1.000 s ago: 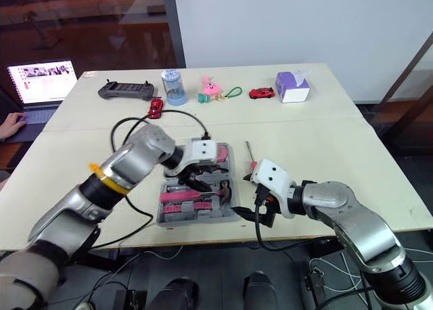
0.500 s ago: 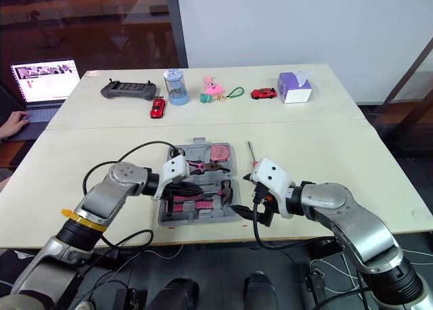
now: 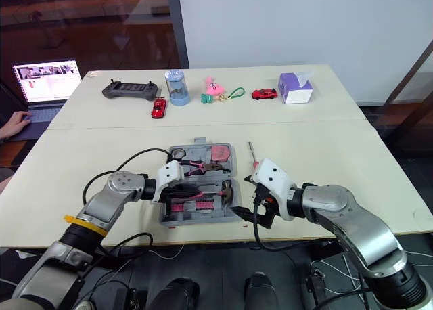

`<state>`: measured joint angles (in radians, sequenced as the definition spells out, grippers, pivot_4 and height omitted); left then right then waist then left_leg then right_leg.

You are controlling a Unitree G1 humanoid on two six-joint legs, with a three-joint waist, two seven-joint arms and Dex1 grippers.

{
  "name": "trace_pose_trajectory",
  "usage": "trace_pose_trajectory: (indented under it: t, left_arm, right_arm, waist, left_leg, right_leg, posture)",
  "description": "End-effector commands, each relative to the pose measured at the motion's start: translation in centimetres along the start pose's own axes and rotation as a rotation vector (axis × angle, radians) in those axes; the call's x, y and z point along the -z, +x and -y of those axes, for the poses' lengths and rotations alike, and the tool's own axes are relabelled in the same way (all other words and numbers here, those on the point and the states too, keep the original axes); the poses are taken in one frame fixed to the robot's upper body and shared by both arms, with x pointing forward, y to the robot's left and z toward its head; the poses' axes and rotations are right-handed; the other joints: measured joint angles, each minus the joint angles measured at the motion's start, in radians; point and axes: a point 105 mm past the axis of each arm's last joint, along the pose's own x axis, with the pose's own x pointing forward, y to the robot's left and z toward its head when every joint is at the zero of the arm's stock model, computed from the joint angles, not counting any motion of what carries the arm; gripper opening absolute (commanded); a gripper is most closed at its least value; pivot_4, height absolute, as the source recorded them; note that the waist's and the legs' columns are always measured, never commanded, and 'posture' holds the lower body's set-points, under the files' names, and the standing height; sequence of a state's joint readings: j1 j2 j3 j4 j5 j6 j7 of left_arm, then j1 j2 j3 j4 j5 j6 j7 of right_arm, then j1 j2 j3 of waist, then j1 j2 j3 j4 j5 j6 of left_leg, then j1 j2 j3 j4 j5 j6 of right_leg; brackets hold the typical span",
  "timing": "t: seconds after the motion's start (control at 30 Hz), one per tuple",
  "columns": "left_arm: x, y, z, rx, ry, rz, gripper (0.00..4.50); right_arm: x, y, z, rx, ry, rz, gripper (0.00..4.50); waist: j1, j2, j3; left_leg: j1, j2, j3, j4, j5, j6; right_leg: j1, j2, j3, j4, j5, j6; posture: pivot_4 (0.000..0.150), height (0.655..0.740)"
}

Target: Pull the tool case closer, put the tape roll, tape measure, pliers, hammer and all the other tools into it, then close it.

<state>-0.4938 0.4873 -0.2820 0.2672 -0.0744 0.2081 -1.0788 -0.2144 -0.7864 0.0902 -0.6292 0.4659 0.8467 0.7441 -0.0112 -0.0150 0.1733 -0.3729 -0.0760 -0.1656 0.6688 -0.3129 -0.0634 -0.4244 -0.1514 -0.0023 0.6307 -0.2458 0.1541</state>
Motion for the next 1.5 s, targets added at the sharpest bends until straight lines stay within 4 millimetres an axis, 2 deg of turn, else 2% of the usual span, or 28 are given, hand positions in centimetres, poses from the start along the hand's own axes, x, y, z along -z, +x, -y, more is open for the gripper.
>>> trace_pose_trajectory:
  t: [0.03, 0.2, 0.27, 0.37, 0.4, 0.47, 0.57, 0.67, 0.8, 0.9, 0.97, 1.03, 1.1, 1.17, 1.23, 1.43, 1.47, 1.5]
  left_arm:
    - [3.1, 0.1, 0.4, -0.002, -0.035, -0.12, 0.01]
    - [5.4, 0.1, 1.6, 0.026, -0.033, -0.208, 0.01]
    - [7.0, 0.3, 2.5, 0.026, -0.032, -0.252, 0.01]
    - [9.0, 0.6, 3.3, 0.008, -0.044, -0.298, 0.01]
    - [9.5, 0.7, 3.6, 0.008, -0.041, -0.312, 0.01]
    - [10.5, 0.9, 4.1, 0.006, -0.026, -0.338, 0.01]
    - [11.2, 1.2, 4.6, -0.001, -0.04, -0.344, 0.01]
    - [10.6, 1.5, 3.8, -0.034, -0.063, -0.303, 0.01]
    - [8.0, 1.3, 1.7, -0.076, -0.063, -0.212, 0.01]
    - [3.5, 0.2, -0.2, -0.097, -0.06, -0.062, 0.01]
    - [-0.8, -1.9, -1.5, -0.113, -0.072, 0.093, 0.01]
    - [-3.7, -4.4, -1.6, -0.105, -0.054, 0.188, 0.01]
    - [-4.7, -6.6, -1.4, -0.111, -0.057, 0.218, 0.01]
    - [-5.0, -9.5, -1.0, -0.122, -0.072, 0.248, 0.01]
    - [-4.0, -11.7, -0.4, -0.147, -0.074, 0.208, 0.01]
    - [2.2, -18.2, 1.1, -0.324, -0.132, 0.022, 0.01]
    - [2.9, -19.2, 1.2, -0.364, -0.143, 0.01, 0.41]
    - [3.9, -20.3, 1.2, -0.422, -0.157, -0.006, 0.6]
  right_arm:
    - [-1.0, -0.6, -0.1, 0.01, -0.037, 0.025, 4.5]
    - [-1.0, -0.8, -0.1, 0.014, -0.034, 0.02, 4.5]
    - [-1.0, -0.9, 0.0, 0.02, -0.034, 0.017, 4.5]
    - [-1.1, -1.0, 0.1, 0.024, -0.034, 0.016, 4.5]
    - [-1.1, -1.1, 0.1, 0.025, -0.035, 0.016, 4.5]
    - [-1.2, -1.1, 0.1, 0.028, -0.035, 0.016, 4.5]
    - [-1.2, -1.2, 0.2, 0.03, -0.034, 0.014, 4.5]
    - [-1.1, -1.2, 0.3, 0.031, -0.032, 0.011, 4.5]
    - [-0.9, -1.2, 0.5, 0.035, -0.031, 0.005, 4.5]
    - [-0.6, -1.2, 0.9, 0.043, -0.021, 0.004, 4.5]
    - [-0.2, -1.4, 1.5, 0.065, -0.002, 0.004, 4.5]
    - [0.4, -1.9, 2.2, 0.093, 0.016, -0.003, 4.5]
    - [0.8, -2.5, 2.9, 0.121, 0.034, -0.001, 4.5]
    - [1.0, -3.1, 3.7, 0.159, 0.052, 0.008, 4.5]
    - [1.2, -3.7, 4.3, 0.196, 0.064, 0.011, 4.5]
    - [3.0, -5.8, 5.5, 0.314, 0.127, 0.0, 4.5]
    - [3.2, -6.1, 5.8, 0.339, 0.141, 0.008, 4.5]
    - [3.6, -6.5, 6.1, 0.365, 0.139, -0.004, 4.5]
  waist:
    - [0.0, 0.001, -0.002]
    - [0.0, 0.002, -0.013]
    - [-0.001, 0.004, -0.017]
    - [-0.003, 0.006, -0.021]
    - [-0.002, 0.007, -0.024]
    - [-0.001, 0.008, -0.03]
    - [0.002, 0.012, -0.039]
    - [0.003, 0.015, -0.049]
    - [0.006, 0.015, -0.051]
    - [0.002, 0.014, -0.049]
    - [-0.004, 0.012, -0.042]
    - [-0.005, 0.009, -0.036]
    - [-0.005, 0.009, -0.036]
    - [-0.007, 0.011, -0.035]
    - [-0.007, 0.013, -0.033]
    - [0.005, 0.014, -0.021]
    - [0.006, 0.013, -0.021]
    - [0.007, 0.013, -0.021]
  left_leg:
    - [0.0, 0.0, 0.0, 0.0, 0.0, 0.0]
    - [0.002, 0.0, 0.0, 0.0, 0.0, 0.0]
    - [0.004, 0.0, 0.0, -0.001, 0.0, 0.001]
    - [0.018, 0.001, 0.001, -0.005, -0.003, 0.005]
    - [0.02, 0.002, 0.001, -0.006, -0.007, 0.012]
    - [0.022, 0.002, 0.001, -0.006, -0.007, 0.013]
    - [0.029, 0.002, 0.001, -0.007, -0.008, 0.014]
    - [0.035, 0.002, 0.001, -0.008, -0.01, 0.017]
    - [0.035, 0.002, 0.001, -0.007, -0.01, 0.017]
    - [0.034, 0.002, 0.001, -0.007, -0.01, 0.017]
    - [0.033, 0.002, 0.001, -0.007, -0.01, 0.017]
    - [0.028, 0.002, 0.0, -0.007, -0.01, 0.016]
    - [0.017, 0.001, 0.0, -0.004, -0.007, 0.012]
    - [0.016, 0.001, 0.0, -0.004, -0.005, 0.008]
    - [0.017, 0.001, 0.001, -0.006, -0.005, 0.008]
    - [0.017, 0.002, 0.002, -0.007, -0.009, 0.015]
    - [0.016, 0.002, 0.001, -0.007, -0.009, 0.014]
    - [0.016, 0.002, 0.002, -0.007, -0.009, 0.014]
  right_leg:
    - [0.0, 0.0, 0.0, 0.0, 0.0, 0.0]
    - [0.002, 0.0, 0.0, 0.0, 0.0, 0.0]
    - [0.004, 0.0, 0.0, -0.001, 0.0, 0.0]
    - [0.016, 0.001, 0.0, -0.004, -0.001, 0.0]
    - [0.02, 0.001, 0.0, -0.006, -0.001, 0.0]
    - [0.022, 0.001, 0.0, -0.008, -0.001, 0.0]
    - [0.031, 0.001, 0.0, -0.011, -0.001, 0.001]
    - [0.037, 0.001, 0.0, -0.014, -0.003, 0.003]
    - [0.037, 0.001, 0.0, -0.013, -0.003, 0.003]
    - [0.036, 0.001, 0.0, -0.013, -0.003, 0.003]
    - [0.033, 0.002, 0.0, -0.012, -0.003, 0.003]
    - [0.028, 0.002, 0.0, -0.011, -0.002, 0.003]
    - [0.018, 0.001, 0.0, -0.009, -0.002, 0.003]
    - [0.017, 0.0, 0.0, -0.01, -0.002, 0.003]
    - [0.017, 0.0, 0.001, -0.012, -0.002, 0.003]
    - [0.018, 0.001, 0.001, -0.012, -0.002, 0.002]
    - [0.018, 0.001, 0.001, -0.012, -0.001, 0.002]
    - [0.018, 0.001, 0.001, -0.012, -0.001, 0.001]
  posture:
    - [0.15, 0.74]
    - [0.15, 0.74]
    - [0.15, 0.74]
    - [0.15, 0.74]
    - [0.15, 0.74]
    - [0.15, 0.74]
    - [0.15, 0.74]
    - [0.15, 0.74]
    - [0.15, 0.74]
    - [0.15, 0.74]
    - [0.15, 0.74]
    - [0.15, 0.74]
    - [0.15, 0.74]
    - [0.15, 0.74]
    - [0.15, 0.74]
    - [0.15, 0.74]
    - [0.15, 0.74]
    - [0.15, 0.74]
